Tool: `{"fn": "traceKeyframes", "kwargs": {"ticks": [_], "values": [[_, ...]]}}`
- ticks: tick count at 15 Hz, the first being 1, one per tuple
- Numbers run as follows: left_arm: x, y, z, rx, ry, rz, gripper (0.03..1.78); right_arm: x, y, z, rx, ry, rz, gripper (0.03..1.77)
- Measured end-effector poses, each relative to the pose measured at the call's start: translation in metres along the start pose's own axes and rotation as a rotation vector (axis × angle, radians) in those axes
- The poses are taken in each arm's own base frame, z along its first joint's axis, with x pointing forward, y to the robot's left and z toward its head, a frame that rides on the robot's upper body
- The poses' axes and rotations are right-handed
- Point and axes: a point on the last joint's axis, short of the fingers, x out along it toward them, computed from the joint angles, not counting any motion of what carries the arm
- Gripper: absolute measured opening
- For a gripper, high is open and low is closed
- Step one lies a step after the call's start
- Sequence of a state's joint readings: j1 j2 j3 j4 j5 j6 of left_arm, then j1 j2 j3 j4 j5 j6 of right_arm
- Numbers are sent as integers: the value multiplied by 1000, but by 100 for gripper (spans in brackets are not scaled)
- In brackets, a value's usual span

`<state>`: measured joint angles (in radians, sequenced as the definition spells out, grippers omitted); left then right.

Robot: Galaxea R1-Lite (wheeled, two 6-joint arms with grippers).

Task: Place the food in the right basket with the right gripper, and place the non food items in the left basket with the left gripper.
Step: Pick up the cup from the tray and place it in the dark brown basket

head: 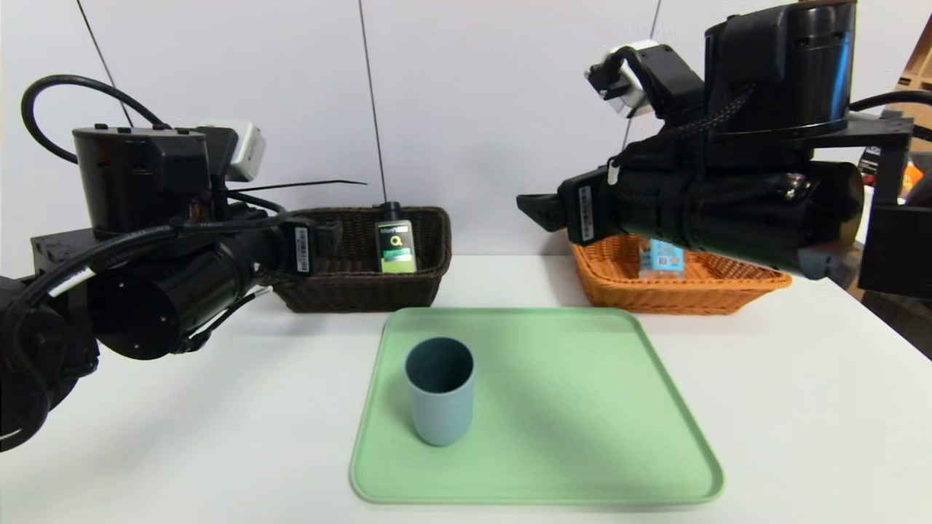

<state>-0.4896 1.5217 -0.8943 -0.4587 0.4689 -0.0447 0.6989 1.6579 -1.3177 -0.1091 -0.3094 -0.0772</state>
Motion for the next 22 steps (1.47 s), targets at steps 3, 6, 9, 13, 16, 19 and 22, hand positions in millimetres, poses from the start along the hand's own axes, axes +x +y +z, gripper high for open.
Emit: {"fn": "traceKeyframes", "kwargs": {"ticks": [3,6,9,13,16,19,22], "values": [[-4,-2,-5,-19,-8,37,169,-16,-6,-10,-4,23,-6,169],[-10,-5,-12,-4,6,54,169,-27,-14,-17,-2,37,-21,169],[-13,-8,-8,-42,-24,-104,169,-35,-18,-17,3,28,-28,169],[-11,-1,0,-131,-89,-301,169,-41,-25,-17,7,24,-46,169],[-15,4,-4,-68,-73,-245,169,-43,-35,-26,1,88,-79,169],[-31,12,-14,-5,-10,-272,169,-48,-40,-30,23,165,-92,169],[-47,18,-18,23,60,-320,169,-50,-43,-30,41,196,-100,169]]}}
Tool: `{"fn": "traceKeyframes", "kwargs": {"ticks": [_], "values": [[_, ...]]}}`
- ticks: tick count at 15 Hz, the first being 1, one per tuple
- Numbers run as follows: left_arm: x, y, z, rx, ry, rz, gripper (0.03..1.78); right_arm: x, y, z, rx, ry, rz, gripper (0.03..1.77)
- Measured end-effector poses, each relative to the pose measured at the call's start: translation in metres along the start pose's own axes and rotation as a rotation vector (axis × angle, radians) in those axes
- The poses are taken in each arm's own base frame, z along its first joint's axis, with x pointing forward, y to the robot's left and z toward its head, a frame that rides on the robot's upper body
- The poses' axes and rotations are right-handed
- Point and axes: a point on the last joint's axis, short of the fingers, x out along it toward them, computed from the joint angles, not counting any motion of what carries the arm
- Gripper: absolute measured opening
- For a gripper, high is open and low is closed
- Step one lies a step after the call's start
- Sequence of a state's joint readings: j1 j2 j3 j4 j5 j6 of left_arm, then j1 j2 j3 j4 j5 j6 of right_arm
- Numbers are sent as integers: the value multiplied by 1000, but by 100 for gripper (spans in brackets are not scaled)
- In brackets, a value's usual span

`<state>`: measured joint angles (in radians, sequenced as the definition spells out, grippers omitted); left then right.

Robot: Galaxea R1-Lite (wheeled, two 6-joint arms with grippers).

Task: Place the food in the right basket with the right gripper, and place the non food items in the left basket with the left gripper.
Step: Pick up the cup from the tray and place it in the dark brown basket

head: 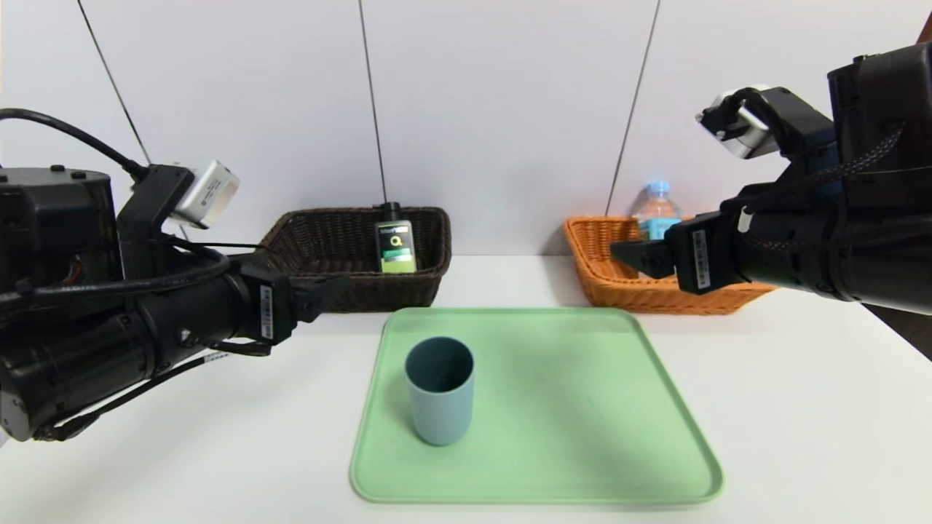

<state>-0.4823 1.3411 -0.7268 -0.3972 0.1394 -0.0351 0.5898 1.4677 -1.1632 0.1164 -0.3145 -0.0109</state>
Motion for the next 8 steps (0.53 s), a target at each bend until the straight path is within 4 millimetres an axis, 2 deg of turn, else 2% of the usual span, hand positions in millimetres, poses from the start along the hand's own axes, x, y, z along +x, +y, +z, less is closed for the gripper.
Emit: {"fn": "traceKeyframes", "kwargs": {"ticks": [3,6,8], "values": [[-7,0,2,25,-20,-26,169,0,-2,1,27,0,-7,169],[-14,-2,4,-53,-32,-148,169,-1,-3,2,34,-6,-8,169],[-19,-3,5,-81,-42,-136,169,-1,-3,3,37,-9,-8,169]]}}
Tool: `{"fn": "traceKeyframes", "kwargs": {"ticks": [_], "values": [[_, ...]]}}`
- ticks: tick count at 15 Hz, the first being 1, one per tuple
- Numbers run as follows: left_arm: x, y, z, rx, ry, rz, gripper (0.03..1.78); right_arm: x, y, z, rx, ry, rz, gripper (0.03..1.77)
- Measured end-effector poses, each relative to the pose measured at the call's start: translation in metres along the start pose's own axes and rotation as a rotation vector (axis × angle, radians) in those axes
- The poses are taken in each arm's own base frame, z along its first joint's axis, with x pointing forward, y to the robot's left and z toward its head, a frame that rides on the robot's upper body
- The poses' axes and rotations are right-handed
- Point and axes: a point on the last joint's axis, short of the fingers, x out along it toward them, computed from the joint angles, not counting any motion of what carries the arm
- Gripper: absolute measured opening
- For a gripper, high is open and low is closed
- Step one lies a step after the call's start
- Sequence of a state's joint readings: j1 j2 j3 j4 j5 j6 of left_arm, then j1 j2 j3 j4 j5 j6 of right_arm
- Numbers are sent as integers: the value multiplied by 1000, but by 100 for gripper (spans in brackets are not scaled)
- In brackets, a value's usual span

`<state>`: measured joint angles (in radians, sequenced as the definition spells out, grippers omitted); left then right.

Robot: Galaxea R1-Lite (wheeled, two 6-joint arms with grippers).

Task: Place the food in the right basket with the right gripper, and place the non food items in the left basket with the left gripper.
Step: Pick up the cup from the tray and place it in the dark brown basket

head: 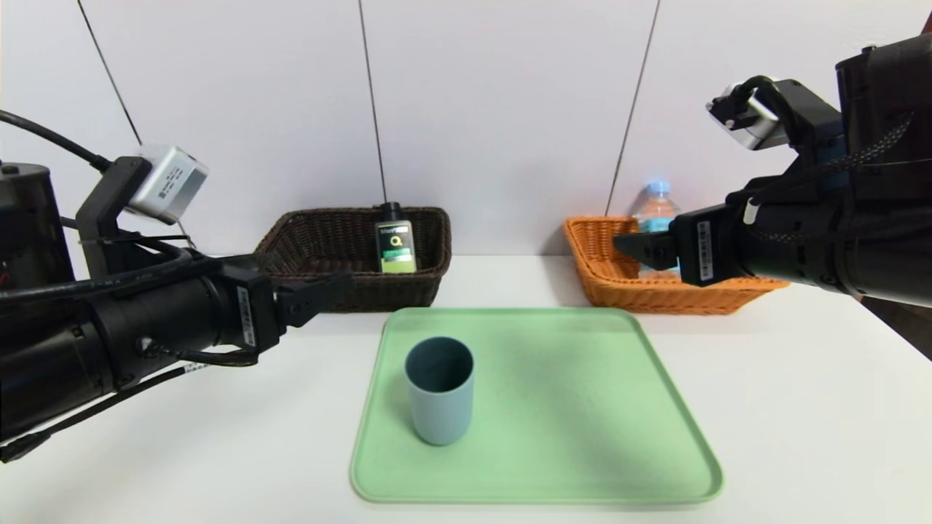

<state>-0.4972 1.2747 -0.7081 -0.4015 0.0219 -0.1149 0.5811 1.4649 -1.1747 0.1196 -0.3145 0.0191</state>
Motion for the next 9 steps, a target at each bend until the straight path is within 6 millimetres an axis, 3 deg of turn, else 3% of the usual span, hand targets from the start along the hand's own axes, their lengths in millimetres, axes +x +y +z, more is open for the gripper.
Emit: {"fn": "traceKeyframes", "kwargs": {"ticks": [4,9], "values": [[-6,-16,-4,-99,-12,50,169,0,0,2,20,-5,2,169],[-3,-19,2,-116,-95,92,169,-1,1,3,23,-10,3,169]]}}
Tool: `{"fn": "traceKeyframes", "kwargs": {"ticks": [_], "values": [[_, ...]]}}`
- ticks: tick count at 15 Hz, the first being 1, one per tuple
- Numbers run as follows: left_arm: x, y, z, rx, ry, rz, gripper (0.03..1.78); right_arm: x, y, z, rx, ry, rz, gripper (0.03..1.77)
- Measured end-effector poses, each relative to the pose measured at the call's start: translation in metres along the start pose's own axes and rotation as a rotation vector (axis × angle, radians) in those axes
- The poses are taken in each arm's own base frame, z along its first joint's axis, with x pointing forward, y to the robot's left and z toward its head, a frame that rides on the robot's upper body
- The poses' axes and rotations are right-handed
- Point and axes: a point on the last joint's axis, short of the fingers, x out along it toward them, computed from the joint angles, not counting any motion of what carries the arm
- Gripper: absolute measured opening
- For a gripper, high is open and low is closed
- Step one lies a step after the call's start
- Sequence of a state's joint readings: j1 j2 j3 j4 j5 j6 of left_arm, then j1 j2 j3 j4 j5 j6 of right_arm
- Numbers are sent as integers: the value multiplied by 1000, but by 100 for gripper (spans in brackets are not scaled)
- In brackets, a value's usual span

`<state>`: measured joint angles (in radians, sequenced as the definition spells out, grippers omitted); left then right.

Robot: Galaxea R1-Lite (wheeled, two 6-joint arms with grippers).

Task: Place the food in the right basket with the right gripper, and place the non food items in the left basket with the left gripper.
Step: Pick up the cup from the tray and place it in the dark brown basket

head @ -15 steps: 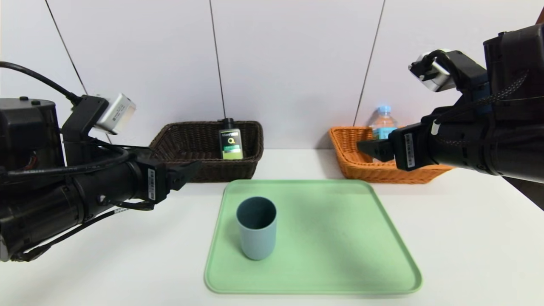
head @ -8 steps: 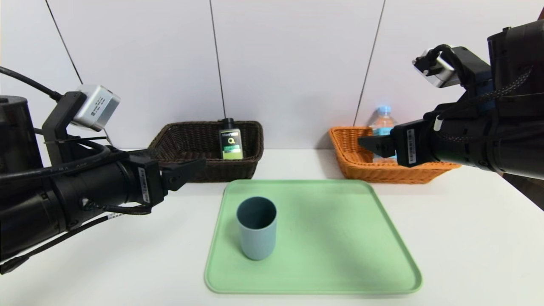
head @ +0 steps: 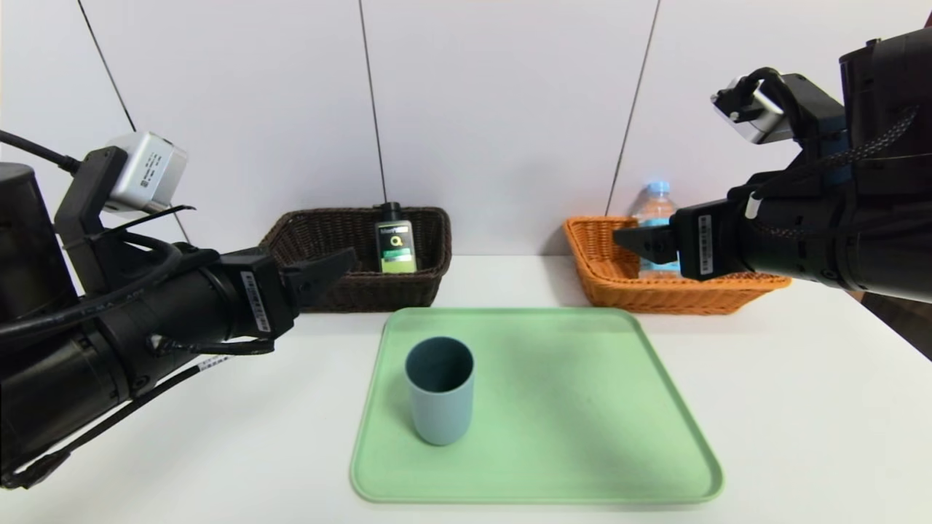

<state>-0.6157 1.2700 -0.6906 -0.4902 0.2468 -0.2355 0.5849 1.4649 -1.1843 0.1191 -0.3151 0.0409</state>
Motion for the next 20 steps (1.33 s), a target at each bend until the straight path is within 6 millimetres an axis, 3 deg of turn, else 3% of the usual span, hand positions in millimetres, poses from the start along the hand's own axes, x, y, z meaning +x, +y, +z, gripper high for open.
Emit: {"fn": "traceKeyframes", "kwargs": {"ticks": [5,10,14,20], "values": [[5,2,-6,33,-7,24,169,-1,0,0,1,-3,-4,169],[-4,16,-28,255,180,214,169,-10,-14,-9,-22,102,-51,169],[-17,20,-38,329,244,209,169,-26,-32,-18,-22,211,-103,169],[-40,17,-48,371,345,78,169,-46,-44,-21,29,196,-138,169]]}}
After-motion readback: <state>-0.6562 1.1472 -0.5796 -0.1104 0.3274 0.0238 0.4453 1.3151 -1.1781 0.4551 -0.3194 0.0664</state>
